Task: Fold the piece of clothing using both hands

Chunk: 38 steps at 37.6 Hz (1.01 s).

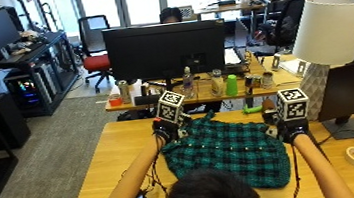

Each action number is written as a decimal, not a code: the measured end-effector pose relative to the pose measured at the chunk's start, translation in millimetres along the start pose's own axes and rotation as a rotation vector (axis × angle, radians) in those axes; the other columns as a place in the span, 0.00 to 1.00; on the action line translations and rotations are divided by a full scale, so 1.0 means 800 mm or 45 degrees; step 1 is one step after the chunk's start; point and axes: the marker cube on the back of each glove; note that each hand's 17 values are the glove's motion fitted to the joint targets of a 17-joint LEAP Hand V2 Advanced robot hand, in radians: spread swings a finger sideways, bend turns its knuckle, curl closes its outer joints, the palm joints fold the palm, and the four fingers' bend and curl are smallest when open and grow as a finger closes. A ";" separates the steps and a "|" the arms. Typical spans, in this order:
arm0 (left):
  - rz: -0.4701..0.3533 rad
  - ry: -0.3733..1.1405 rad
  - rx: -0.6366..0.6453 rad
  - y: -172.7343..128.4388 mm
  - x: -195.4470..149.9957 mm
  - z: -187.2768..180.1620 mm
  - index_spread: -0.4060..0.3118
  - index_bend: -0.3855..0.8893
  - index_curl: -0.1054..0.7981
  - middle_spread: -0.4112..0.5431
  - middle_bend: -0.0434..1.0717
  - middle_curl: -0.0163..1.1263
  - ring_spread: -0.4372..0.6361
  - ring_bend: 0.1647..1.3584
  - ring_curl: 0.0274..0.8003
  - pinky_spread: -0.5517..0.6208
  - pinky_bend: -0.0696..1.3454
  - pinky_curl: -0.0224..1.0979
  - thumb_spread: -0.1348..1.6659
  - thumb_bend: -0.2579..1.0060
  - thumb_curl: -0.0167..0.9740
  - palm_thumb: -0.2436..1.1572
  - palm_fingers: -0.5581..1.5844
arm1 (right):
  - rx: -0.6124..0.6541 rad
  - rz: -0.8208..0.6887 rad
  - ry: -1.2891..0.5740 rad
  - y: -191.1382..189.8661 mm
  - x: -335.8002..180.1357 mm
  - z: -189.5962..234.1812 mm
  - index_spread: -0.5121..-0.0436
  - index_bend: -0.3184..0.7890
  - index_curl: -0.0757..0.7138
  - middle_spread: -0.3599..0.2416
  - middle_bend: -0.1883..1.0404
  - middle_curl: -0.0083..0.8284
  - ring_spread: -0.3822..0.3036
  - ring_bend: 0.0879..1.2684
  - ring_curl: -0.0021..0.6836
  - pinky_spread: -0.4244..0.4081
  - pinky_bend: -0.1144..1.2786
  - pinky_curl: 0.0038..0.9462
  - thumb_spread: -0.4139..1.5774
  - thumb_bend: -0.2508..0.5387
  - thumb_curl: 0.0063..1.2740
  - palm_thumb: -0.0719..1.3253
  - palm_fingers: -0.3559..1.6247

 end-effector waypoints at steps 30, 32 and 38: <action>-0.015 -0.010 -0.105 -0.006 -0.004 0.024 0.62 0.40 0.23 0.77 0.22 0.18 0.80 0.48 0.27 0.88 0.51 0.27 0.48 0.12 0.09 0.08 0.26 | -0.101 -0.003 -0.066 0.021 0.010 -0.009 0.29 0.39 0.25 0.64 0.38 0.31 0.77 0.30 0.30 0.80 0.48 0.30 0.71 0.31 0.13 0.11 0.25; -0.007 -0.018 -0.100 -0.005 -0.005 0.024 0.61 0.40 0.24 0.76 0.22 0.19 0.80 0.48 0.27 0.88 0.51 0.27 0.49 0.13 0.09 0.08 0.26 | -0.118 -0.001 -0.064 0.018 0.013 -0.006 0.29 0.39 0.25 0.64 0.37 0.31 0.77 0.31 0.31 0.79 0.48 0.30 0.72 0.34 0.14 0.16 0.26; 0.033 0.139 -0.110 0.000 0.010 0.033 0.60 0.40 0.27 0.74 0.22 0.21 0.79 0.48 0.28 0.87 0.51 0.28 0.50 0.13 0.11 0.09 0.27 | -0.155 0.018 -0.063 0.012 0.014 0.003 0.30 0.39 0.27 0.64 0.37 0.34 0.76 0.32 0.34 0.79 0.49 0.32 0.75 0.34 0.16 0.21 0.26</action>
